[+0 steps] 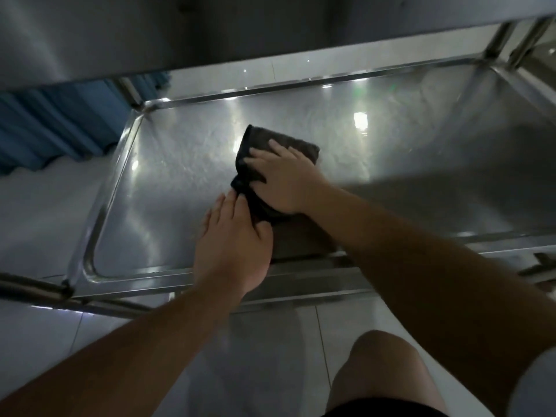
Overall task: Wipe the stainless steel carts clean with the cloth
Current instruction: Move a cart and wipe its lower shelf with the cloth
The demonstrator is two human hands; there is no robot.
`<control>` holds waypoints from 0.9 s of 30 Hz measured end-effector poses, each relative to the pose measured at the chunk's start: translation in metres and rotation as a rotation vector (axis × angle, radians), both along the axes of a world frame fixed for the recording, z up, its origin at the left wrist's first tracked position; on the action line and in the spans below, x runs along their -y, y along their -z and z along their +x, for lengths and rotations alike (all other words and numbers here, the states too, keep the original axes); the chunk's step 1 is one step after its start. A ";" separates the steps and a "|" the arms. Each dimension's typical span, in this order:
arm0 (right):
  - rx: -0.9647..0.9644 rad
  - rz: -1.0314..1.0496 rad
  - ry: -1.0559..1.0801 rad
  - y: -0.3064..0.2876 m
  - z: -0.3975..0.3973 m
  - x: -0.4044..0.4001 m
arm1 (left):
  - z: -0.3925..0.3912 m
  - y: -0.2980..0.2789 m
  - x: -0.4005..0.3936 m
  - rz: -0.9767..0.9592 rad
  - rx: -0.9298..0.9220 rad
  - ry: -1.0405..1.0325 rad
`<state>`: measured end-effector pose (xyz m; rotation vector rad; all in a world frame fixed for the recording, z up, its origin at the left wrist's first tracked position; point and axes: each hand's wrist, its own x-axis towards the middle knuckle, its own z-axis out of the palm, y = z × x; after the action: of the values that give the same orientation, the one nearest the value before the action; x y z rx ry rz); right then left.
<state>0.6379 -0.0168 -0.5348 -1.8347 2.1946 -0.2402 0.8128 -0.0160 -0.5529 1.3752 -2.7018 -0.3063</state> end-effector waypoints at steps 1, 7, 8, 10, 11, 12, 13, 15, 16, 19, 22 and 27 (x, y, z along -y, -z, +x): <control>-0.004 -0.017 0.000 0.003 -0.005 -0.017 | 0.000 0.000 0.000 0.007 0.006 0.002; -0.089 -0.022 0.368 -0.003 -0.155 -0.123 | 0.000 -0.002 0.001 0.010 0.041 0.007; -0.089 0.001 0.498 -0.005 -0.185 -0.145 | 0.000 -0.003 0.001 0.010 0.049 0.011; -0.077 0.076 0.751 -0.005 -0.228 -0.196 | -0.001 -0.004 0.000 0.015 0.055 0.019; -0.075 0.128 0.833 -0.003 -0.237 -0.218 | -0.001 -0.004 -0.001 0.018 0.052 0.018; -0.088 0.177 0.878 0.000 -0.237 -0.234 | -0.002 -0.005 -0.002 0.020 0.049 0.016; -0.104 0.204 0.896 0.002 -0.230 -0.243 | -0.002 -0.006 -0.002 0.018 0.050 0.013; -0.088 0.192 0.891 0.003 -0.195 -0.243 | -0.001 -0.008 -0.004 0.012 0.062 0.011; -0.082 0.173 0.831 0.002 -0.171 -0.237 | -0.001 -0.010 -0.005 0.014 0.068 0.007; -0.140 0.098 0.472 0.002 -0.084 -0.205 | -0.002 -0.013 -0.005 0.026 0.079 0.000; -0.100 0.045 0.140 0.003 -0.030 -0.167 | -0.003 -0.016 -0.007 0.033 0.074 -0.001; -0.091 0.036 0.045 -0.004 -0.055 -0.080 | -0.004 -0.018 -0.007 0.054 0.067 -0.001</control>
<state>0.5828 0.0633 -0.5311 -1.8118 2.2877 -0.1279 0.8087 -0.0090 -0.5344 1.4259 -2.7666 -0.3409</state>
